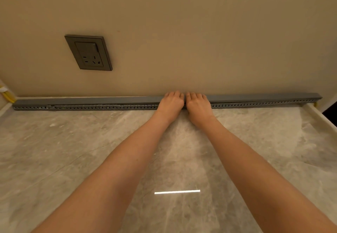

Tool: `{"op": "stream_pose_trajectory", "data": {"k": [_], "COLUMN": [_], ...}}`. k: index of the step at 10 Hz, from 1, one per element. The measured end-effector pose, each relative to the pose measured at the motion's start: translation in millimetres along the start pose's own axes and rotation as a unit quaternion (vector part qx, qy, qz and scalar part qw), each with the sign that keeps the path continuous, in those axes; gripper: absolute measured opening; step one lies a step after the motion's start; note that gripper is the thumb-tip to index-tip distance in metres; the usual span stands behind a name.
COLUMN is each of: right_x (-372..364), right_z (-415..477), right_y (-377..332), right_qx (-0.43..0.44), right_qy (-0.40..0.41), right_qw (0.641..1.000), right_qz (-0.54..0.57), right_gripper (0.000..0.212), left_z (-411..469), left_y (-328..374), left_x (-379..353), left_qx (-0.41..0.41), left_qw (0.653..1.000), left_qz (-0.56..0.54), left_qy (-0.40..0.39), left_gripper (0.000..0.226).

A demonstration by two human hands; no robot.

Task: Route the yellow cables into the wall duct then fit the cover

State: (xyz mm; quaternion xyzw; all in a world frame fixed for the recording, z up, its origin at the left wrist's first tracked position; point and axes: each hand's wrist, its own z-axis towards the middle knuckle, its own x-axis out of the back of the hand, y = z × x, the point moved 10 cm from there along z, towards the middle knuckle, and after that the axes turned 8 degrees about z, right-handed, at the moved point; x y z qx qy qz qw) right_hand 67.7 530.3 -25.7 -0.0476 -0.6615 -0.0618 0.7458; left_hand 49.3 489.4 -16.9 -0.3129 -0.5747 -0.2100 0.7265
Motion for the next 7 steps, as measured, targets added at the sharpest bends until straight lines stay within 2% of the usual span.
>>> {"op": "stream_pose_trajectory", "data": {"k": [3, 4, 6, 7], "right_x": [4.8, 10.6, 31.2, 37.9], "right_z": [-2.4, -2.1, -5.4, -4.6], "right_y": [-5.7, -10.9, -21.1, -24.5], "right_qx": [-0.003, -0.01, -0.014, -0.015], "right_qy": [-0.008, -0.014, -0.01, -0.012], "right_qw": [1.0, 1.0, 1.0, 1.0], "right_qz": [-0.014, -0.009, -0.003, -0.006], "right_gripper": [0.054, 0.053, 0.043, 0.042], "left_z": [-2.4, -5.7, -14.2, -18.1], "left_y": [-6.3, -12.3, -30.4, -37.5], "left_x": [5.8, 13.3, 25.2, 31.7], "left_qx": [0.002, 0.009, 0.027, 0.042], "left_qw": [1.0, 1.0, 0.999, 0.997], "left_qz": [0.012, 0.016, 0.011, -0.034], "left_qy": [0.006, 0.001, -0.03, -0.05], "left_gripper": [0.045, 0.048, 0.039, 0.043]}}
